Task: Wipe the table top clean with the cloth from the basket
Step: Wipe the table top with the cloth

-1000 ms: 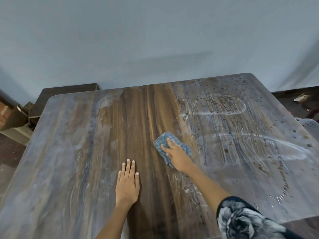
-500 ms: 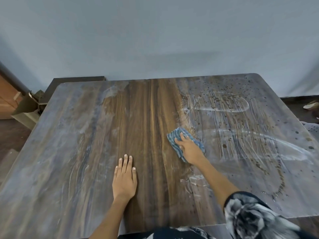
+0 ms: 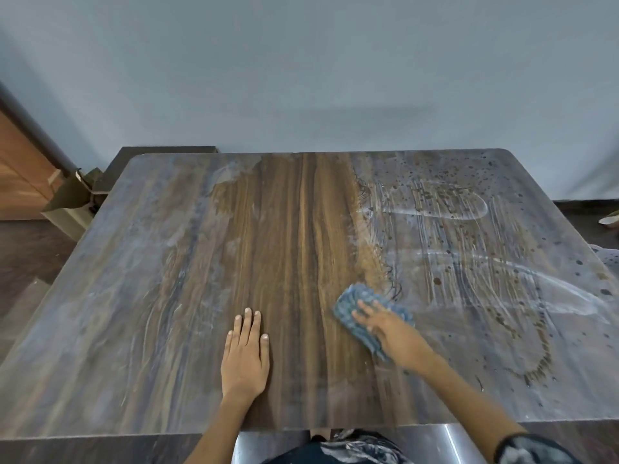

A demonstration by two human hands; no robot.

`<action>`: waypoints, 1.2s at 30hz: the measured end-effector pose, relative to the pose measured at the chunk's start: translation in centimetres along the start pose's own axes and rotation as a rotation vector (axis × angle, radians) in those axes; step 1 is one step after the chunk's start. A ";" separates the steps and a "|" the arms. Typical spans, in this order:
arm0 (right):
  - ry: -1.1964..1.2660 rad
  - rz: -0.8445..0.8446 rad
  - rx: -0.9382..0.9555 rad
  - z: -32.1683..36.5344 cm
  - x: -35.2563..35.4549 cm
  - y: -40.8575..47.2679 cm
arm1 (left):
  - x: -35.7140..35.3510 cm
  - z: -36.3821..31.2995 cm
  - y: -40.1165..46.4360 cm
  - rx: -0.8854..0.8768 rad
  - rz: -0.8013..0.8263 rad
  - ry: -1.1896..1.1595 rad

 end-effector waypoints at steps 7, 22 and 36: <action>0.021 -0.031 -0.037 7.4 -2.6 1.9 | 0.2 0.2 -3.6 -0.025 0.015 0.007; -0.068 -0.052 -0.158 5.0 -1.8 -6.5 | 0.3 -0.4 -5.7 0.054 0.044 -0.083; 0.065 0.105 0.153 1.7 -5.2 -11.1 | -1.4 -7.2 -3.2 -0.003 0.021 -0.373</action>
Point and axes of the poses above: each hand's wrist, its own y-axis towards the middle knuckle, its own x-axis out of the back of the hand, z = x × y, the point moved 1 cm from there along y, towards the middle knuckle, and after that the axes turned 4 degrees about -x, right-handed, at the moved point
